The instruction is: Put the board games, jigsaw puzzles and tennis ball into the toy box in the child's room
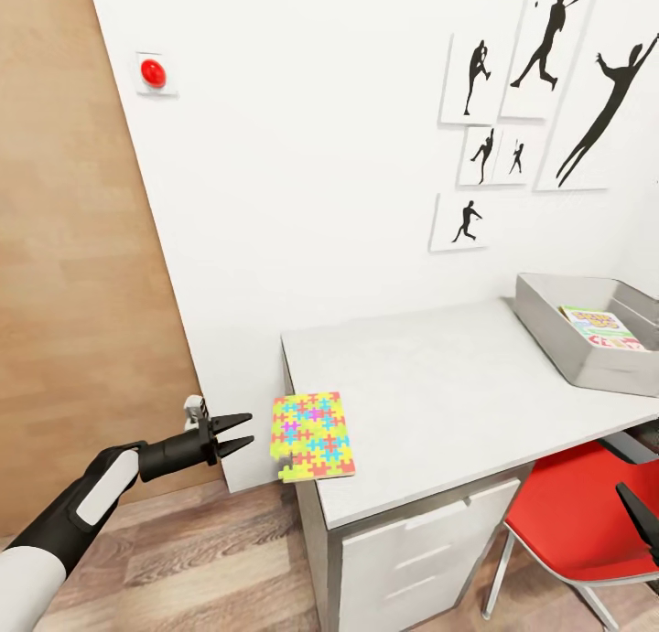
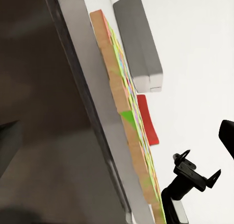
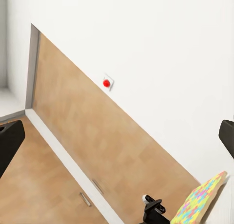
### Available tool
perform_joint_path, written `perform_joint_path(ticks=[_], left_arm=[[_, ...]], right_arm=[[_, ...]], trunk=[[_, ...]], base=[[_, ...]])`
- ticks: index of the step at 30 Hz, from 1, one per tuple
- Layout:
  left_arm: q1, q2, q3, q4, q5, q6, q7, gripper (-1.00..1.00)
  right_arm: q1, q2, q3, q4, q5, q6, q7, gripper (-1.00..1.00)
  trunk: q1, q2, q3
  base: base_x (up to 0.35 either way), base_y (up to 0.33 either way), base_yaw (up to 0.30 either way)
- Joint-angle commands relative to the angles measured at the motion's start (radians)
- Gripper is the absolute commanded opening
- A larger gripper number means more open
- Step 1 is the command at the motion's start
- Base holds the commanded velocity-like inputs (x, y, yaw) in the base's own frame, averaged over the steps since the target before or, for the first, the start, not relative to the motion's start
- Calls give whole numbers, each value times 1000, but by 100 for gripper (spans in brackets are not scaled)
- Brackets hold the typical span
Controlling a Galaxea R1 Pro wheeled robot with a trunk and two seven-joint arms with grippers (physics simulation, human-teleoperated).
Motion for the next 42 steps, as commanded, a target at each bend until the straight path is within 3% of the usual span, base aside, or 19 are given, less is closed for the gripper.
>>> perform_joint_path(ticks=[1, 42], left_arm=[[-1, 0, -3, 1, 5, 4, -1, 100], [-1, 0, -3, 1, 5, 4, -1, 100]], right_arm=[[0, 0, 0, 0, -3, 10, 1, 100], [0, 6, 0, -2, -2, 10, 1, 100]], trunk=[[0, 0, -1], [0, 0, -1]], base=[[0, -224, 0], [-12, -66, 0]])
